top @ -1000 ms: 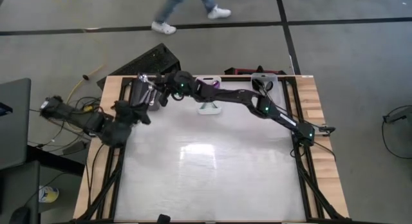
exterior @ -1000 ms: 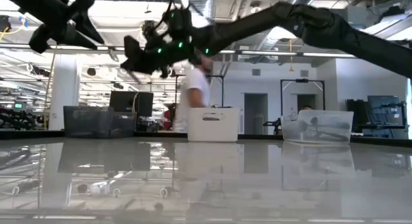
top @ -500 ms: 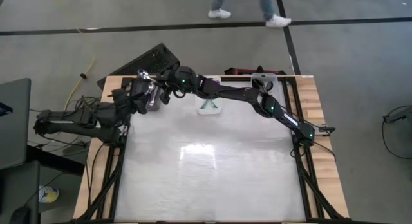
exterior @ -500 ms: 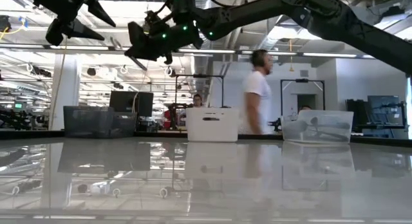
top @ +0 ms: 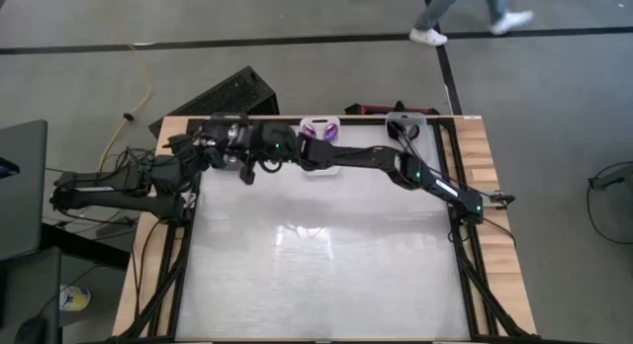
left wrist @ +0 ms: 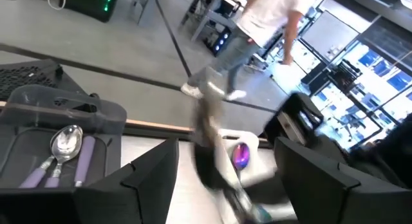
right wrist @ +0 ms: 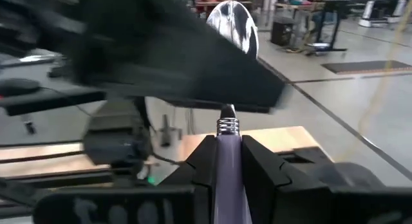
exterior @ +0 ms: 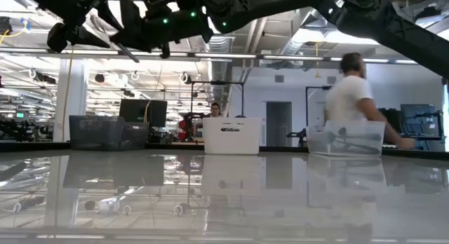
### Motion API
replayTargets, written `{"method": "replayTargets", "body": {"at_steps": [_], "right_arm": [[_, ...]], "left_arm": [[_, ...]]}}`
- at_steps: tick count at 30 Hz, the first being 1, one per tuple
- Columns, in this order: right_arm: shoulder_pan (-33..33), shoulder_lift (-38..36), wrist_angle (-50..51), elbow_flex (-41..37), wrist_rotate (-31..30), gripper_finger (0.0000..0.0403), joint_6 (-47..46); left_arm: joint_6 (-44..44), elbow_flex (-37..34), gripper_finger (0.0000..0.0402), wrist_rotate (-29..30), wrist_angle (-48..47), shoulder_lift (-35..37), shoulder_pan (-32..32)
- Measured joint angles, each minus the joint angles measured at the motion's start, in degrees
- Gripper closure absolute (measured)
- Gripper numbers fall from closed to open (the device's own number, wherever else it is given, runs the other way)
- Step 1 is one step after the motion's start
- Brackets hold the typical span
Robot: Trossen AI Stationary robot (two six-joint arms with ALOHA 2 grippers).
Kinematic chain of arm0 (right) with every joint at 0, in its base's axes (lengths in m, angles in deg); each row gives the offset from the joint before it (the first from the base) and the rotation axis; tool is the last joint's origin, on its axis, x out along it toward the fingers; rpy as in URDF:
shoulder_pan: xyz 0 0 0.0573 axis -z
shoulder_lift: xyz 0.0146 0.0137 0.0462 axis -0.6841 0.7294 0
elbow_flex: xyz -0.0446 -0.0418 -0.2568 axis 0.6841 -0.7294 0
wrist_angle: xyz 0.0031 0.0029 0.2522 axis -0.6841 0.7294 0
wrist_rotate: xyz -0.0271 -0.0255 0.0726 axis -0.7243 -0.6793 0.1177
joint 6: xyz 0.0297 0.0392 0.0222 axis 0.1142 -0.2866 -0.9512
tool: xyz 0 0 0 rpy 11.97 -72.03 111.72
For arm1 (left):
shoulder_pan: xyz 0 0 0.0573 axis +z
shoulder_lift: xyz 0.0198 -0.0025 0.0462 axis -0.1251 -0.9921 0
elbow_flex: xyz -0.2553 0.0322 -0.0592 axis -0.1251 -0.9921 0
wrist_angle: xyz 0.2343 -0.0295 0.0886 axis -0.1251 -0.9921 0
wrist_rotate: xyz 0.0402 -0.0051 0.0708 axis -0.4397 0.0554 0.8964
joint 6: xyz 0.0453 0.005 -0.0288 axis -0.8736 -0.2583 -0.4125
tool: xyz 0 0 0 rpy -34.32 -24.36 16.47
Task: Sort silverware by color (type)
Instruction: Put the purple spoon into the transparent black bin
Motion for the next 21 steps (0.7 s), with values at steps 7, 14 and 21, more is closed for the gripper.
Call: {"method": "replayTargets", "body": {"at_steps": [7,14,21], "right_arm": [[-0.32,0.00,-0.13,0.00,0.02,0.0329,-0.78],[0.43,0.00,-0.22,0.00,-0.14,0.0329,-1.46],[0.49,0.13,-0.63,0.00,1.16,0.0310,-1.33]], "left_arm": [[0.46,0.00,0.0199,0.16,-0.02,-0.03,-0.33],[0.07,0.00,0.0338,3.42,-0.15,-0.04,-0.92],[-3.86,0.11,0.0397,3.29,1.09,0.00,-0.52]]}}
